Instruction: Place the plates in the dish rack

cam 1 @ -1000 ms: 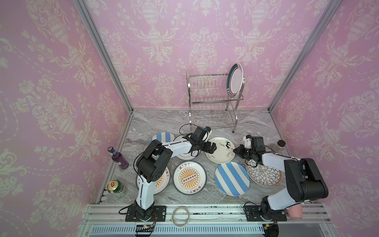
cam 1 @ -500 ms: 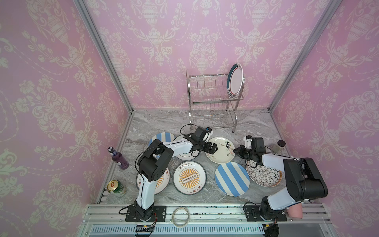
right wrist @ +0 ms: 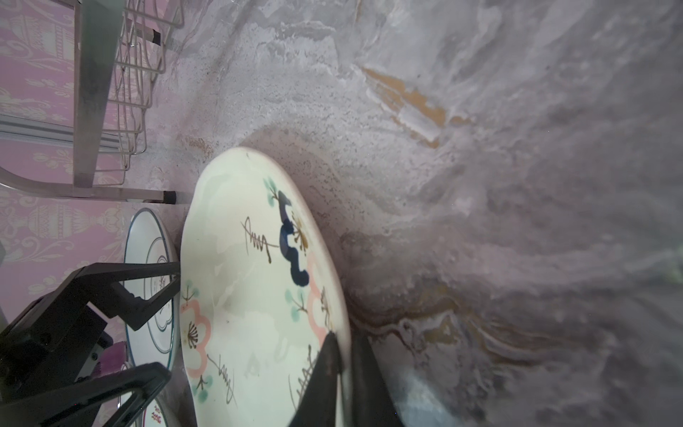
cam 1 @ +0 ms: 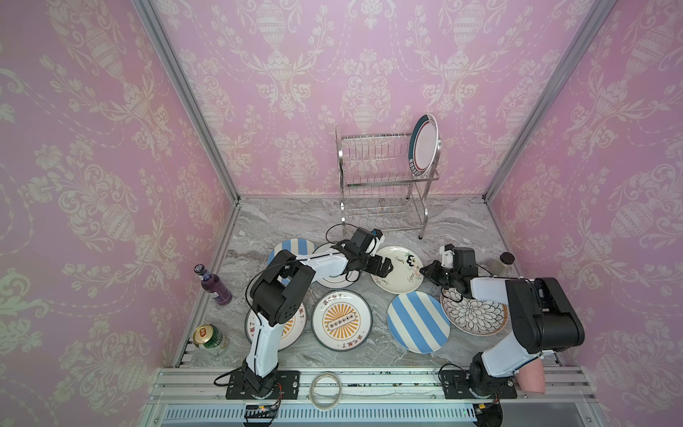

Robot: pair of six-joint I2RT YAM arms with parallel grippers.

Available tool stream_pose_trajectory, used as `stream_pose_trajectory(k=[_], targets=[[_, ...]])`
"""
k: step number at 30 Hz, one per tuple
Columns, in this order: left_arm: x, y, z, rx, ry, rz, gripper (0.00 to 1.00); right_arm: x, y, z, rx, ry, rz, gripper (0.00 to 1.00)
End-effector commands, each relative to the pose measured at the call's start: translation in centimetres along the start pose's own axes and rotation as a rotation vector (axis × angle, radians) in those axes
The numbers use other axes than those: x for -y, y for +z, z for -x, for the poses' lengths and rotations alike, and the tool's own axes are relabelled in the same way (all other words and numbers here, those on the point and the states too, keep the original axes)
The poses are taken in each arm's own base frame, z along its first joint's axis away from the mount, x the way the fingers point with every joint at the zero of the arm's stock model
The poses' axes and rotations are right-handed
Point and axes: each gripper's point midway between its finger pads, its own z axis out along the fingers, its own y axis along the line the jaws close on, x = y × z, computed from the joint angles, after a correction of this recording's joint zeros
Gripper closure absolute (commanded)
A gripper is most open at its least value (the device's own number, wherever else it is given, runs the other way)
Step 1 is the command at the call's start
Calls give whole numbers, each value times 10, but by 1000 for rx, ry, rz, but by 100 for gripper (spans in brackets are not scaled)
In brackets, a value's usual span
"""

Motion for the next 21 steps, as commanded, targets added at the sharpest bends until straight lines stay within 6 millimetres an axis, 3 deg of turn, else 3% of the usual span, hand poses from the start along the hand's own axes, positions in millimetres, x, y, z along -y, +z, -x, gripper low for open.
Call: stream_pose_trajectory(k=[1,21], targets=[[22,3,2,-18,30,-77,1,-8,10,-8,-33,41,79,86],[27,2,8,-12,40,-90,1,-21,9,-4,-48,28,119,79]])
